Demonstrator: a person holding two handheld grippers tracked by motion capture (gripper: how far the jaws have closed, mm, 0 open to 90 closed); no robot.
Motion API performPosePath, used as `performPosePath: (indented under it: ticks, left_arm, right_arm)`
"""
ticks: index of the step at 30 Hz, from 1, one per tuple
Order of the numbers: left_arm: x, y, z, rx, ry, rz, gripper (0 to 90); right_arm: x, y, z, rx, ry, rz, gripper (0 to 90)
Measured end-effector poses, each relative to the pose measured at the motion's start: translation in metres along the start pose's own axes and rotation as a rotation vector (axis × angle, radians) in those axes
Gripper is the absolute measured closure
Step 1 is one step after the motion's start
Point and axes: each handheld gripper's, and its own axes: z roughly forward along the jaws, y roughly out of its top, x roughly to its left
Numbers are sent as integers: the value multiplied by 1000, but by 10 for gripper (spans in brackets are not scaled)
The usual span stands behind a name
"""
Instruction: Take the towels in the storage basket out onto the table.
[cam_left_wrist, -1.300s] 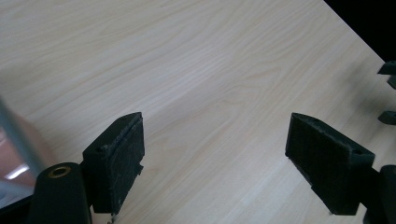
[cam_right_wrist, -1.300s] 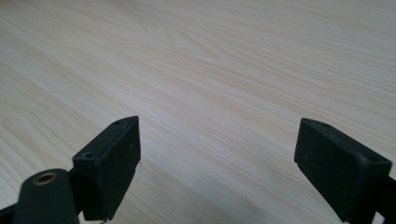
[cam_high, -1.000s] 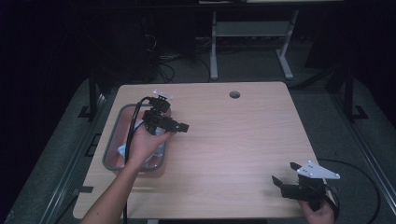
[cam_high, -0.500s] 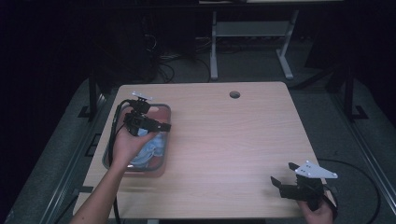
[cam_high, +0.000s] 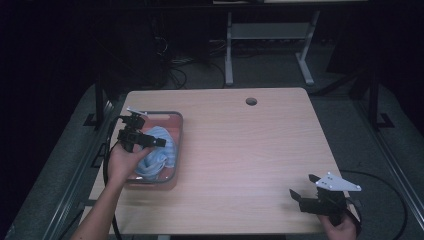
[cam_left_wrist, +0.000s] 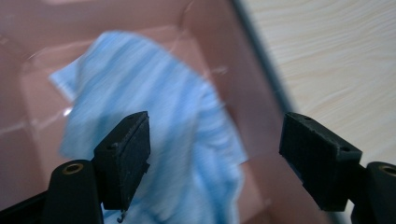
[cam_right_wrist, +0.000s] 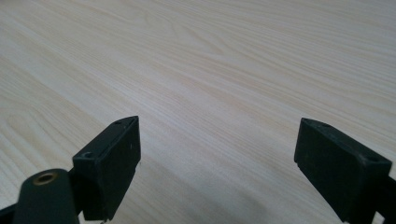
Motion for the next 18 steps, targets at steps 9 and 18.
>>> performPosePath:
  ticks: [9,18]
  left_arm:
    - [7,-5,17,96,46,-2,266]
    - [3,-4,46,262,144,39,301]
  right_arm:
    - [1,0,1,0,2,5,141]
    - [0,0,0,-2,4,-5,141]
